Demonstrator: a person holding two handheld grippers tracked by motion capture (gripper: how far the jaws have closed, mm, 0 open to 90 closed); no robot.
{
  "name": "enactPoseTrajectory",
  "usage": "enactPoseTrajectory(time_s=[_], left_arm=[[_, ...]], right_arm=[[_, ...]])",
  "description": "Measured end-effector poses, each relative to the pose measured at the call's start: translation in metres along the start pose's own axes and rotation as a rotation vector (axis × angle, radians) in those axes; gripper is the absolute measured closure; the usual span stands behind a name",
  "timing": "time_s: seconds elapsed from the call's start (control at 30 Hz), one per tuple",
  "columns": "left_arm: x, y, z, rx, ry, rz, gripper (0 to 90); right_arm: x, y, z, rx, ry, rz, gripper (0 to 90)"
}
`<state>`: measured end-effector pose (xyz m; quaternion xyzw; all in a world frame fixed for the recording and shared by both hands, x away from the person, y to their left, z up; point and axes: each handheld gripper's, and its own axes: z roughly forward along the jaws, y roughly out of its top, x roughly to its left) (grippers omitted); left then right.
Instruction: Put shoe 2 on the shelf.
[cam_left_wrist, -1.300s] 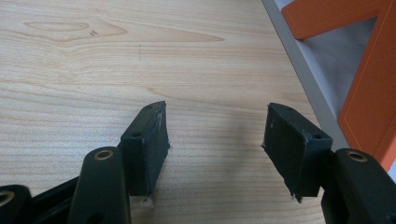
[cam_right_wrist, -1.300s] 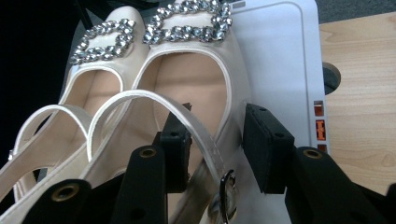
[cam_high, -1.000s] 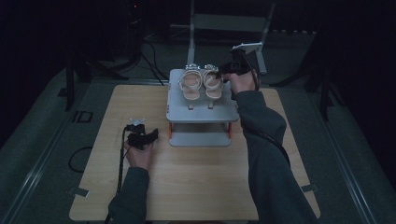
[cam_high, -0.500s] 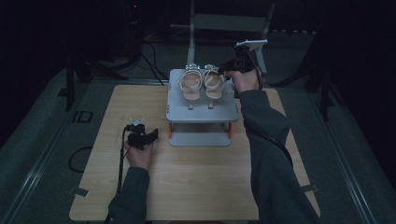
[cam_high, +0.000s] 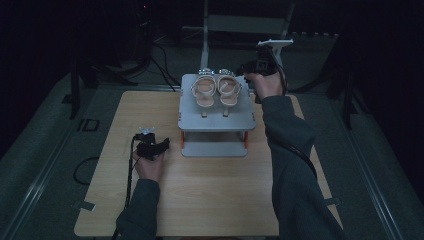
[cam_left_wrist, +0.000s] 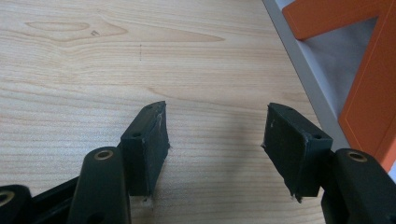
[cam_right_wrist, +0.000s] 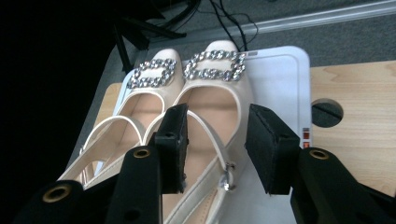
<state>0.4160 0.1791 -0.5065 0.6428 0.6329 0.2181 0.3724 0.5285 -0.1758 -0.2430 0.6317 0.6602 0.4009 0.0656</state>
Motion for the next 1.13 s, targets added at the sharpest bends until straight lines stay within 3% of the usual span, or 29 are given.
enactPoseTrajectory(time_s=[0.2, 0.47, 0.5, 0.83, 1.13], left_arm=[[0.000, 0.000, 0.000, 0.000, 0.001, 0.000, 40.1], [0.000, 0.000, 0.000, 0.000, 0.001, -0.001, 40.1], [0.000, 0.000, 0.000, 0.000, 0.001, -0.001, 40.1], [0.000, 0.000, 0.001, -0.004, 0.003, -0.003, 40.0], [0.000, 0.000, 0.001, -0.004, 0.003, -0.004, 40.0]], right_arm=[[-0.009, -0.002, -0.006, -0.019, -0.014, 0.002, 57.9], [-0.033, -0.009, -0.009, -0.057, -0.030, 0.031, 59.1], [-0.040, -0.012, -0.009, -0.070, -0.046, 0.045, 59.8], [-0.075, -0.032, -0.002, -0.059, -0.094, 0.072, 60.9], [-0.086, -0.040, 0.003, -0.044, -0.109, 0.065, 61.2]])
